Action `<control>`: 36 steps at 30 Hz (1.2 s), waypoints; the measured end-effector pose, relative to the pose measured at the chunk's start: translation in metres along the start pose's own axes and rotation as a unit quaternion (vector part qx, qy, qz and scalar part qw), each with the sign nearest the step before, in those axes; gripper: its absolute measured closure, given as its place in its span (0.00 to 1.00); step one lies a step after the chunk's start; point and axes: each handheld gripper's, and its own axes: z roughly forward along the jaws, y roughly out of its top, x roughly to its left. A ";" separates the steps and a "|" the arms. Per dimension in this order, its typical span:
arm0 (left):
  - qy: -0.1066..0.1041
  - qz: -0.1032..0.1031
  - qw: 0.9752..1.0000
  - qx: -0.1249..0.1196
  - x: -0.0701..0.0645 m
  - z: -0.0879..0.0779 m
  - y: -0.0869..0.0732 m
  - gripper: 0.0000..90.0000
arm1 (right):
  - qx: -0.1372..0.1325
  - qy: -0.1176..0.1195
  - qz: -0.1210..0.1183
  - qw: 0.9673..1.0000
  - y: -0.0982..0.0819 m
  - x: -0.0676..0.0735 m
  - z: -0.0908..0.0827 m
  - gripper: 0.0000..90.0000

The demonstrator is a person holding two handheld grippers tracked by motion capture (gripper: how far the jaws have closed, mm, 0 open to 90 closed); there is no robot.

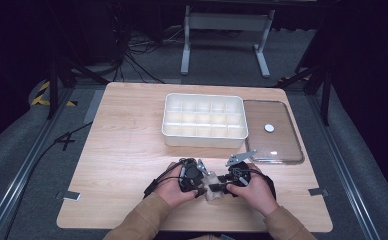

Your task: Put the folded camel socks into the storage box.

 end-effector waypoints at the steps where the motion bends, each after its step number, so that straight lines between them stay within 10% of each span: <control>1: 0.000 0.000 1.000 0.001 0.001 -0.002 0.000 0.71 | 0.000 -0.003 0.000 1.000 0.000 0.001 0.000 0.72; 36: 0.010 -0.050 0.996 -0.071 0.025 -0.056 -0.021 0.65 | -0.021 -0.054 -0.023 0.998 0.037 0.004 -0.056 0.80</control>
